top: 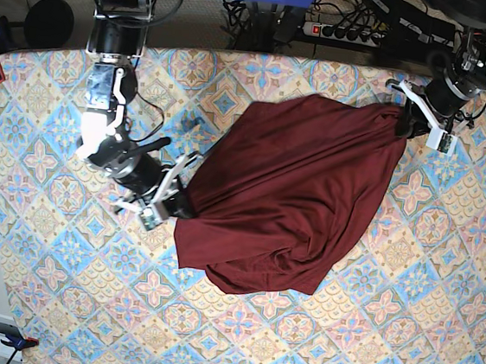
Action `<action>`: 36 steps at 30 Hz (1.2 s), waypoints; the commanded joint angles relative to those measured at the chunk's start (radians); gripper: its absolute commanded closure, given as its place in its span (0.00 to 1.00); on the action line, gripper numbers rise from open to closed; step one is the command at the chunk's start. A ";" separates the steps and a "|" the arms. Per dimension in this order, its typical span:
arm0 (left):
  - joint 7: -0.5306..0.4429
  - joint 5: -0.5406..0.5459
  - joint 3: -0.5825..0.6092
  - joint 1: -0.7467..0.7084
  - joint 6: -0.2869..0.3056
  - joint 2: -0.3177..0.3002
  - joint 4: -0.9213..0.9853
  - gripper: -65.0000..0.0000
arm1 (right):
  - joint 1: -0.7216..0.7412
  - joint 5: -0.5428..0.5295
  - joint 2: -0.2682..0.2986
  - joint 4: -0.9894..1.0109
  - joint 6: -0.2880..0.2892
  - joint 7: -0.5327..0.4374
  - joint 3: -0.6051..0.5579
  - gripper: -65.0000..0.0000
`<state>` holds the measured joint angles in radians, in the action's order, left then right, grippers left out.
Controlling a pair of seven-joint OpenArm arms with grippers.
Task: Layout the t-shirt on the table in an organized manner, then fold the t-shirt properly
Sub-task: 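Release the shirt with both grippers and lift them, then grasp the shirt with the right gripper and drag it outward to flatten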
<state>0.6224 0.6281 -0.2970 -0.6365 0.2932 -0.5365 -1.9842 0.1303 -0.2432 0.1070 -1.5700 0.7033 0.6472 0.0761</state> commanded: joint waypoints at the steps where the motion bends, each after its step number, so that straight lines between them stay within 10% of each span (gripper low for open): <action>1: -0.016 0.000 -0.006 -0.006 -0.005 -0.014 -0.019 1.00 | 0.012 -0.011 0.006 -0.030 -0.005 -0.016 0.038 1.00; 14: 0.066 0.140 0.149 0.034 -0.009 0.036 -0.051 0.99 | 0.082 -0.011 0.190 0.023 -0.005 -0.016 0.258 1.00; 21: 0.216 0.218 0.243 0.119 -0.010 0.036 -0.053 0.81 | 0.075 -0.011 0.210 -0.016 -0.005 0.061 0.245 1.00; 36: 0.259 0.298 -0.126 0.085 -0.010 0.097 -0.053 0.70 | -0.094 -0.009 -0.005 -0.254 -0.005 0.093 -0.097 0.83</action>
<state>0.8921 0.9131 -0.4183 -0.5480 0.2752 -0.4244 -2.0186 0.0235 -0.2371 0.0963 -1.8030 0.6960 0.7624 -0.0246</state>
